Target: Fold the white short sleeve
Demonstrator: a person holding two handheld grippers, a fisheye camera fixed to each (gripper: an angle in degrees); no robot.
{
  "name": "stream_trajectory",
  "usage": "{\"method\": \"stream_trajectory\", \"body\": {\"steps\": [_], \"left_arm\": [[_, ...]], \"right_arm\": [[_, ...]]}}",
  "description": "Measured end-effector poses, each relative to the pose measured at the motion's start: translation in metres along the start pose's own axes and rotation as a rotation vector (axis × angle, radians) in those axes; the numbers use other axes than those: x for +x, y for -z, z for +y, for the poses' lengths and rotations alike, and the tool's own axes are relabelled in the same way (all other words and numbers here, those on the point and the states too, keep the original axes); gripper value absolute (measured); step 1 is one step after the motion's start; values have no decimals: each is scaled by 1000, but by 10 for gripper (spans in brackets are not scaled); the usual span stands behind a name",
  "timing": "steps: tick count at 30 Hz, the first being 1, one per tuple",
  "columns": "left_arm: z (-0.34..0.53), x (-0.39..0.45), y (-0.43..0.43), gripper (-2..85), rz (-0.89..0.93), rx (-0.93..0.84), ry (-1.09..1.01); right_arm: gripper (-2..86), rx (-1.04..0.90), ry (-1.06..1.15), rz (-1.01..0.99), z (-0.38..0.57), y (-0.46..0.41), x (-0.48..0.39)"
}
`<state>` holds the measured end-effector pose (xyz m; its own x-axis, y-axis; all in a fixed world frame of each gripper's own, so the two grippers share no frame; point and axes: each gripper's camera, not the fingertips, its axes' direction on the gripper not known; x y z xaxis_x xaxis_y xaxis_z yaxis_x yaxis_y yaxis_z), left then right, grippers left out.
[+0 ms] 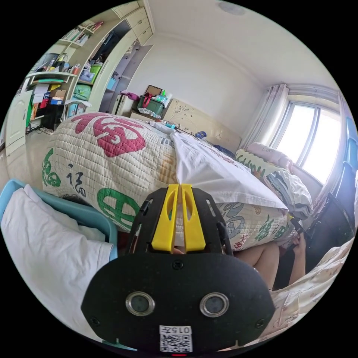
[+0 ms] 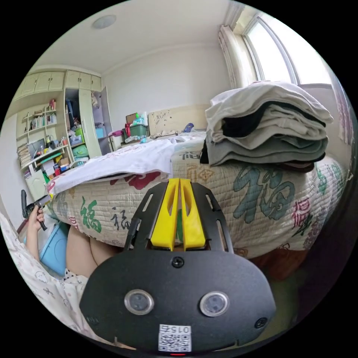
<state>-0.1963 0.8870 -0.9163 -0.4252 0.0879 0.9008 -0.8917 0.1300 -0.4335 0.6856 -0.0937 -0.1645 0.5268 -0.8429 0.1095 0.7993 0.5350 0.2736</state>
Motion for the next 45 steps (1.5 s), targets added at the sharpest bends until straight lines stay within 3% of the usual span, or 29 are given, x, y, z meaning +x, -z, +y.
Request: {"method": "stream_trajectory", "body": {"steps": [4, 9, 15, 20, 27, 34, 37, 39, 45], "left_arm": [[-14, -24, -2, -6, 8, -6, 4], [-45, -48, -3, -6, -30, -23, -27], [-75, -90, -5, -7, -29, -21, -15], [-104, -130, -1, -7, -31, -19, -30], [-155, -192, -13, -6, -27, -30, -24], [-211, -242, -21, -4, -32, -34, -18], [-235, -270, -14, -3, -35, -18, 2], [-254, -289, -8, -4, -99, -16, 8], [-353, -308, -12, -6, -194, 6, -14]], "right_arm": [[-5, 181, 5, -1, -2, 80, -34], [-5, 563, 70, -268, -39, 227, -114], [-5, 815, 48, -554, -71, 331, -174], [-5, 921, 60, -771, -89, 382, -202], [-6, 992, 16, -882, -154, 432, -222], [-5, 907, 91, -893, -266, 448, -245], [-3, 757, 116, -667, -329, 414, -253], [1, 580, 76, -473, -393, 350, -246], [59, 26, -62, -310, -607, 143, -202]]}}
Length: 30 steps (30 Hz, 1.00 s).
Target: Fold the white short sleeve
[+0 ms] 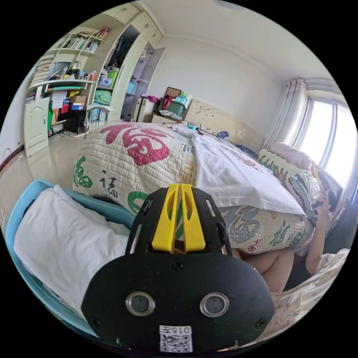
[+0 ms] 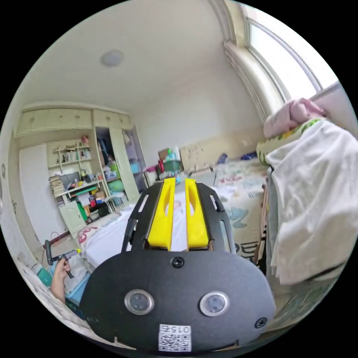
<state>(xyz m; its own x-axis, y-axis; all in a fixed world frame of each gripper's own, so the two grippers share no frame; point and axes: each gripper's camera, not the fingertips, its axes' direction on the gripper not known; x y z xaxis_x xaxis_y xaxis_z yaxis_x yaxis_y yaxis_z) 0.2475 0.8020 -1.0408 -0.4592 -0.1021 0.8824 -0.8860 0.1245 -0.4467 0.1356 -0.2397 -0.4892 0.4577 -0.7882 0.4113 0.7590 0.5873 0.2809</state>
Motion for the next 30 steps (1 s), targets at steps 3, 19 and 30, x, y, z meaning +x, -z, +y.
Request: {"method": "stream_trajectory", "body": {"steps": [3, 19, 30], "left_arm": [[-77, 25, -5, -5, -7, 58, -69], [-522, 385, -277, 51, 274, 46, -674], [-772, 851, -860, 54, 473, -486, -787]], "right_arm": [[75, -197, -56, 32, -100, -88, 28], [76, -365, -874, -117, -457, -292, 195], [10, -262, -866, -139, -584, -267, 151]]}}
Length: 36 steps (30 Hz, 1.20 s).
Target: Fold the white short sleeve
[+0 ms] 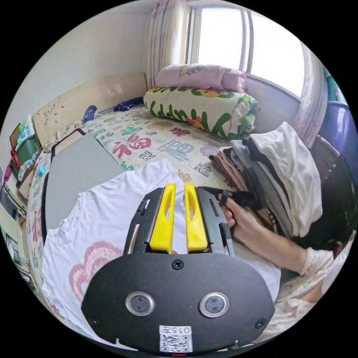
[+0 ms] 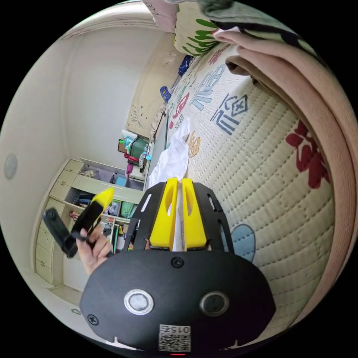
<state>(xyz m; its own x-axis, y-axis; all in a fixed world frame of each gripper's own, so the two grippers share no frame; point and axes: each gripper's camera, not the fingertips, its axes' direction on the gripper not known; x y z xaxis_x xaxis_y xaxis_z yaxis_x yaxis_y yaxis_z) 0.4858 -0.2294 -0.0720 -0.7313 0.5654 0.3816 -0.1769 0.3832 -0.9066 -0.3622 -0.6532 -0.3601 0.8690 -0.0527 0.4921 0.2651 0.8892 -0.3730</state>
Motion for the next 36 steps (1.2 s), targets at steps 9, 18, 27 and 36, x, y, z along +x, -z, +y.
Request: {"method": "stream_trajectory", "body": {"steps": [9, 18, 27, 36], "left_arm": [[-195, -69, -264, 85, -55, -206, 137], [-162, -121, -290, 3, -127, -200, 184], [-98, -137, -233, -6, -136, -39, 217], [113, -208, -7, -5, -246, 165, 256]], "right_arm": [[8, -5, 21, 0, -2, 3, -72], [7, -12, 60, 39, 35, -2, -113], [8, -28, 59, 6, 101, -5, -106], [14, -112, 569, -16, 226, -16, -150]]}}
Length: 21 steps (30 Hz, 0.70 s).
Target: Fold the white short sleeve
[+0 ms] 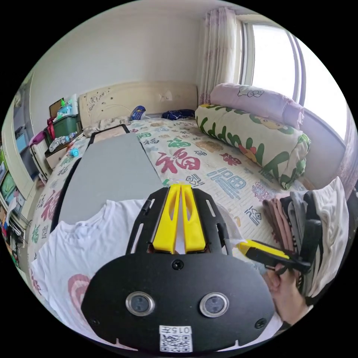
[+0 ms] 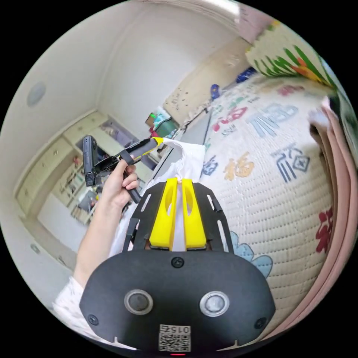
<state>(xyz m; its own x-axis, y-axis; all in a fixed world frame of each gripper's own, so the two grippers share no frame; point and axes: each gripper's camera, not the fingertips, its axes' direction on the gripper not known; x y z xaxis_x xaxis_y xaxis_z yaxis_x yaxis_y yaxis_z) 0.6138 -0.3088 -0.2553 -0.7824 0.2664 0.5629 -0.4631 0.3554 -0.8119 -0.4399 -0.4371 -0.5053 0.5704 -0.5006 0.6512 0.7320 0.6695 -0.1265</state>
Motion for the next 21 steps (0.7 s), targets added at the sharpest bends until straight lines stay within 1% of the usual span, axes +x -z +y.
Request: {"method": "stream_trajectory", "body": {"steps": [1, 3, 4, 6, 8, 10, 13, 15, 18, 20, 21], "left_arm": [[16, -12, 12, -5, -10, 1, 1], [86, -56, 48, -5, -14, -16, 9], [104, -65, 54, -4, -14, -25, 9], [171, -97, 70, -3, -22, -77, 15], [211, -115, 82, -1, -6, -83, 23], [236, -118, 97, 1, -3, -59, 8], [248, -91, 109, 12, 17, -40, -75], [250, -50, 101, 27, 81, -50, -173], [255, 9, 73, 51, 176, -84, -285], [256, 32, 53, 58, 175, -113, -315], [253, 35, 39, 61, 143, -136, -303]], "right_arm": [[15, -22, 36, 3, 7, -4, -8], [19, -135, 182, 11, 38, -28, -36], [21, -164, 208, 10, 46, -34, -41], [31, -267, 283, -19, 74, -57, -52], [43, -285, 321, -24, 94, -61, -56], [54, -268, 372, 21, 115, -60, -61], [74, -294, 452, 126, 151, -68, -66], [83, -358, 512, 205, 182, -88, -67], [87, -398, 567, 294, 220, -118, -64], [88, -417, 601, 331, 241, -135, -62], [88, -421, 626, 336, 255, -144, -62]]}}
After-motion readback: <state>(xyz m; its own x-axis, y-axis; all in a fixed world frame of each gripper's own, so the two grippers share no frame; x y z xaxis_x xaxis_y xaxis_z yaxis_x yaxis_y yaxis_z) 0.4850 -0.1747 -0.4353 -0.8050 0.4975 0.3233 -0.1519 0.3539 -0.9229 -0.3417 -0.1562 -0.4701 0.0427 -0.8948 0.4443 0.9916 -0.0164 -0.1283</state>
